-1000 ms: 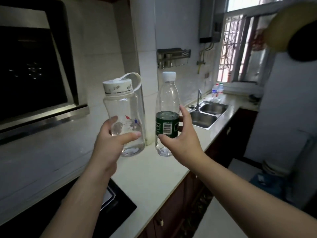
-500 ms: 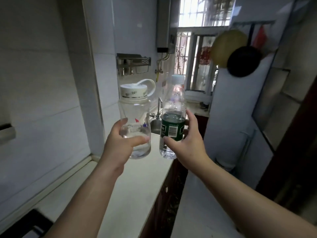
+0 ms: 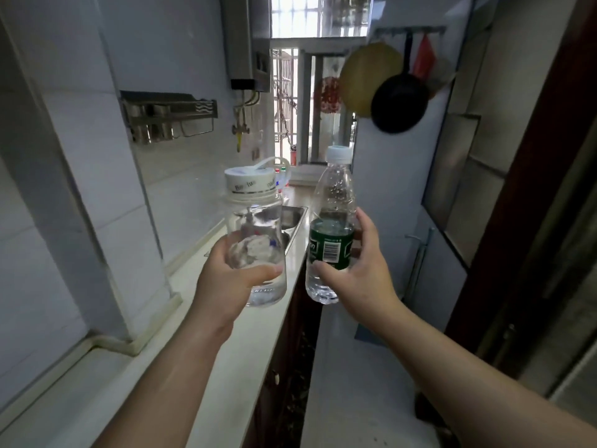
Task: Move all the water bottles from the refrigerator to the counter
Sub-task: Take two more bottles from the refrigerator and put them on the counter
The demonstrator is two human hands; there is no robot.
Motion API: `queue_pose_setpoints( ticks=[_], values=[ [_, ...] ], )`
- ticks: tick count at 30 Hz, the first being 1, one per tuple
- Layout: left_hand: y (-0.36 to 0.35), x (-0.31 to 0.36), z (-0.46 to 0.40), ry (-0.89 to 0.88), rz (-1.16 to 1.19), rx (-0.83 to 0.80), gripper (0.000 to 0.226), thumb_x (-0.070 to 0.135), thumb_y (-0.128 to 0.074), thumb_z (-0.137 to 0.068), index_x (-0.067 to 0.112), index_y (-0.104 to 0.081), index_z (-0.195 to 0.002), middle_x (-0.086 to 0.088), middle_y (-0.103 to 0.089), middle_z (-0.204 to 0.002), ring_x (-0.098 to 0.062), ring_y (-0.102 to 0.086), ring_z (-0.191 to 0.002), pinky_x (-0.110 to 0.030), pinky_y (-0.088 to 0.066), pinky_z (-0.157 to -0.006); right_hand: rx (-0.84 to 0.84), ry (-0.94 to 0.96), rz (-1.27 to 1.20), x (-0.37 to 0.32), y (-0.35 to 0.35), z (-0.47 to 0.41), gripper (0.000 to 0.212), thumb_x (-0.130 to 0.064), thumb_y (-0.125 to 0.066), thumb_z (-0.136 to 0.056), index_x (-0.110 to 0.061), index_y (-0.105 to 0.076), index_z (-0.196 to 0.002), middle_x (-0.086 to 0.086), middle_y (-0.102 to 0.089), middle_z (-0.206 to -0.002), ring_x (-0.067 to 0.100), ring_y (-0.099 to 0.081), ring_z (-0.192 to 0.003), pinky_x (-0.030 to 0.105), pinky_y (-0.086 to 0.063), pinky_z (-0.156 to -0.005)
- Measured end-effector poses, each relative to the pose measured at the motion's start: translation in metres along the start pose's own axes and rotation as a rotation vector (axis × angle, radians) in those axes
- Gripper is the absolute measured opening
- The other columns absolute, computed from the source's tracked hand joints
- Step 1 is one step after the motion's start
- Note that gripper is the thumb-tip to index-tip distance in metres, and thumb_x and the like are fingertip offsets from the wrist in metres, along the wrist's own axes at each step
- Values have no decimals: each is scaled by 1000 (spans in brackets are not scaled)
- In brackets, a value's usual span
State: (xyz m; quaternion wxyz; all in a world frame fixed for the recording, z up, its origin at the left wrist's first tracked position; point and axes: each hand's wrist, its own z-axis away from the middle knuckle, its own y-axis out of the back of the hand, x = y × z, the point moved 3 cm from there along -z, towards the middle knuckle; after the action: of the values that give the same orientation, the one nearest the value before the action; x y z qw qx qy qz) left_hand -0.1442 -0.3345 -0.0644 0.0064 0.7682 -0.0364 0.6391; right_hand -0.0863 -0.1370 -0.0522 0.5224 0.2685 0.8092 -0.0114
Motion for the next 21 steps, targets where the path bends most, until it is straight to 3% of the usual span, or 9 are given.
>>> queue_pose_setpoints(
  ticks=[6,9,12,15,17,21],
  values=[
    [-68,-17,-55,5,-18,-22,63,-2,-86,-61,38,-58,-101,13,-70,-93,-2,-70,-80,-23,-52,-71,7,-30,-36,54,33,-62,101,-17,-81,-74,-37,-16,-148,-18,-53,-126,-13,-55,-103,5,-46,-78],
    [-107,-23,-89,11,-28,-31,66,6,-91,-52,38,-60,-101,11,-72,-97,-9,-71,-89,-30,-53,-79,20,-43,-54,81,53,-99,101,-18,-80,-74,-39,-15,-148,-17,-54,-127,-12,-56,-103,12,-49,-83],
    [-149,-25,-120,6,-16,-65,63,2,-88,-62,39,-59,-105,11,-72,-96,-5,-71,-87,-24,-53,-73,21,-61,-78,108,77,-137,102,-17,-80,-73,-40,-15,-148,-17,-54,-128,-7,-57,-106,22,-50,-91],
    [-187,-30,-149,-11,-46,-97,70,9,-90,-61,40,-59,-115,13,-73,-100,-8,-70,-93,-35,-55,-85,15,-65,-69,132,101,-173,100,-23,-81,-71,-47,-16,-144,-18,-51,-133,-2,-56,-113,33,-50,-97],
    [-208,-34,-164,-24,-77,-92,75,21,-92,-54,42,-57,-117,13,-72,-105,-7,-70,-95,-40,-54,-90,17,-51,-79,145,115,-195,99,-20,-81,-71,-50,-19,-142,-23,-50,-130,-4,-55,-114,32,-50,-98],
    [-239,-40,-190,-11,-73,-76,82,22,-95,-50,46,-55,-117,9,-73,-106,-13,-71,-97,-45,-54,-93,27,-37,-96,164,137,-230,99,-18,-81,-72,-49,-18,-143,-27,-50,-127,-6,-55,-112,31,-50,-97]
  ],
)
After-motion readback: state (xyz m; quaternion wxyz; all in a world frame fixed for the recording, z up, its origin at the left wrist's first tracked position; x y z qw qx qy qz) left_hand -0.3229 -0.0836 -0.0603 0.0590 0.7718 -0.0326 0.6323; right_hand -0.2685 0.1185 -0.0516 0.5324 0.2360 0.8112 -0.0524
